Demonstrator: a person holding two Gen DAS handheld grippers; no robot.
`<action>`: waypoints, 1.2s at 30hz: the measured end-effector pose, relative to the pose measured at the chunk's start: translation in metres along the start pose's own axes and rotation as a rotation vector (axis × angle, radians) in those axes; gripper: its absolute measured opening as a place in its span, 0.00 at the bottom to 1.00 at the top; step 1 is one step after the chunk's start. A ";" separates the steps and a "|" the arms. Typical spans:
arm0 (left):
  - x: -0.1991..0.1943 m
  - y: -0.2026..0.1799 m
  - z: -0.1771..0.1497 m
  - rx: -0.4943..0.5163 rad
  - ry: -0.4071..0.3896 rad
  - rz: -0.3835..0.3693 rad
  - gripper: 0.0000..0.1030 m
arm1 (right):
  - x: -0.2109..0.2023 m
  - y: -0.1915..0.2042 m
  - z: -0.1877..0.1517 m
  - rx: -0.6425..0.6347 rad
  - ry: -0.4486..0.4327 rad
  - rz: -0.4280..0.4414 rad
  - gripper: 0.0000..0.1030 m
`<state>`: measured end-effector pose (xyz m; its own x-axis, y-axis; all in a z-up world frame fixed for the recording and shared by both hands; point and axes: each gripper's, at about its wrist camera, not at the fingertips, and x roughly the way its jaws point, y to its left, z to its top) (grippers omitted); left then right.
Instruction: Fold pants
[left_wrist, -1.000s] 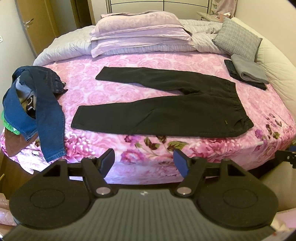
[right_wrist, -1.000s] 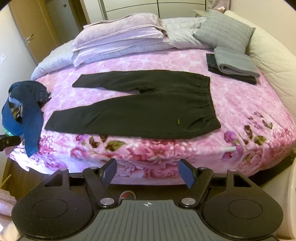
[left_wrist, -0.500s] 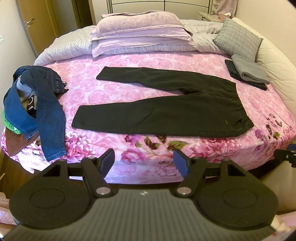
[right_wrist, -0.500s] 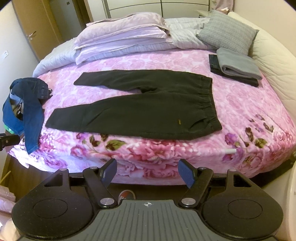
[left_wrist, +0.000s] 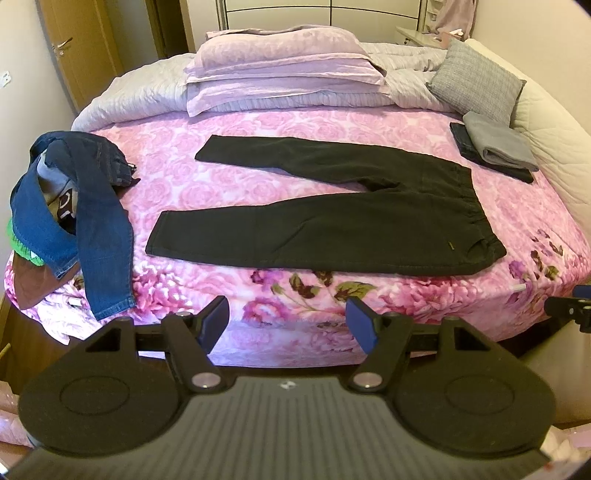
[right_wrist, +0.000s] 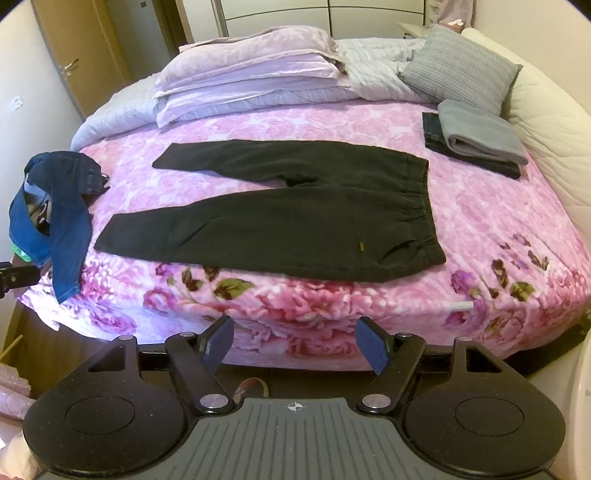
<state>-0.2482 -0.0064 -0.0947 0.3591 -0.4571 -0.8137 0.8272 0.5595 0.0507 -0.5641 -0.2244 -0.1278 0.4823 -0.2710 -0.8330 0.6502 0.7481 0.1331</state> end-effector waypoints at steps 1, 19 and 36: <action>0.001 0.001 -0.001 -0.003 0.003 0.001 0.65 | 0.000 0.000 0.000 -0.001 0.001 0.000 0.68; 0.088 0.017 0.085 0.045 0.025 -0.054 0.65 | 0.047 -0.005 0.072 0.076 -0.013 -0.055 0.68; 0.220 0.051 0.243 0.213 0.048 -0.161 0.65 | 0.141 0.029 0.215 0.196 -0.005 -0.154 0.68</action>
<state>-0.0223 -0.2462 -0.1302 0.1990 -0.4925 -0.8473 0.9461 0.3221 0.0350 -0.3510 -0.3716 -0.1258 0.3709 -0.3759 -0.8492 0.8174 0.5661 0.1065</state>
